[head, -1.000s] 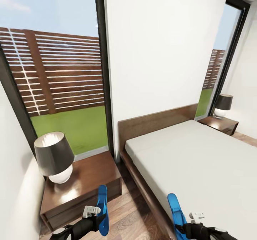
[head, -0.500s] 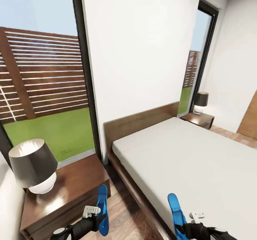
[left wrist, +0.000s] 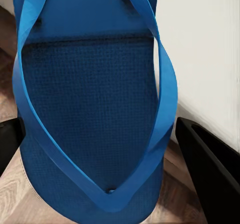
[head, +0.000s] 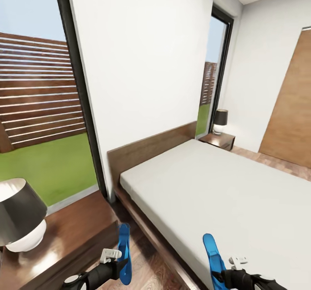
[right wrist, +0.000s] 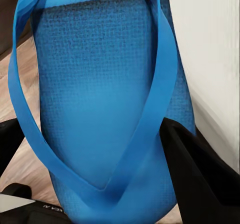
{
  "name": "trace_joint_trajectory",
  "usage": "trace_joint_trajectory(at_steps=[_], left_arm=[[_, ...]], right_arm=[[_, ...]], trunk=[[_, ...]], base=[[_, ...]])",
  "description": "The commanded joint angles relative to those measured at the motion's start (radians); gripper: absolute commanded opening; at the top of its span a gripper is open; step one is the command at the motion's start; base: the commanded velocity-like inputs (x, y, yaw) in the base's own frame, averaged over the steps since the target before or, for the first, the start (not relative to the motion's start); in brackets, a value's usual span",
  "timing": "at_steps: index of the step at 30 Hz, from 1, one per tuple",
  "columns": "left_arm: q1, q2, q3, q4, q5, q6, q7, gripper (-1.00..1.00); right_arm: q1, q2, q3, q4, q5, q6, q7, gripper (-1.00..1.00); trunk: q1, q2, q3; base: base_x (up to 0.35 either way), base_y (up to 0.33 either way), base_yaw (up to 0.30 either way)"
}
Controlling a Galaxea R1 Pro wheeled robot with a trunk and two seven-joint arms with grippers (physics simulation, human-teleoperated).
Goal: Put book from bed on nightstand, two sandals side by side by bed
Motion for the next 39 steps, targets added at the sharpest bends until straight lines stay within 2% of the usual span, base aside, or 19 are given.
trace_joint_trajectory(at_steps=[1, 6, 17, 39], left_arm=[[0.000, -0.001, 0.006, 0.000, -0.003, 0.001, -0.007, -1.00], [0.000, -0.001, 0.006, 0.000, -0.003, 0.001, -0.006, -1.00], [0.000, 0.000, 0.006, 0.000, -0.003, 0.001, -0.007, -1.00], [0.000, -0.002, 0.005, 0.001, -0.003, 0.001, -0.005, -1.00]], right_arm=[[-0.001, 0.000, 0.007, 0.001, -0.009, -0.002, 0.001, -1.00], [-0.001, 0.000, 0.007, 0.001, -0.009, -0.002, 0.003, -1.00], [-0.001, 0.000, 0.007, 0.001, -0.009, -0.002, 0.003, -1.00], [-0.002, -0.001, 0.007, 0.001, -0.009, -0.002, -0.002, -1.00]], trunk=[[-0.003, 0.006, 0.002], [-0.003, 0.006, 0.002], [-0.003, 0.006, 0.001], [-0.003, 0.006, 0.001]], base=[[0.000, 0.000, -0.284], [0.000, 0.000, -0.257], [0.000, 0.000, -0.098], [0.000, 0.000, -0.295]])
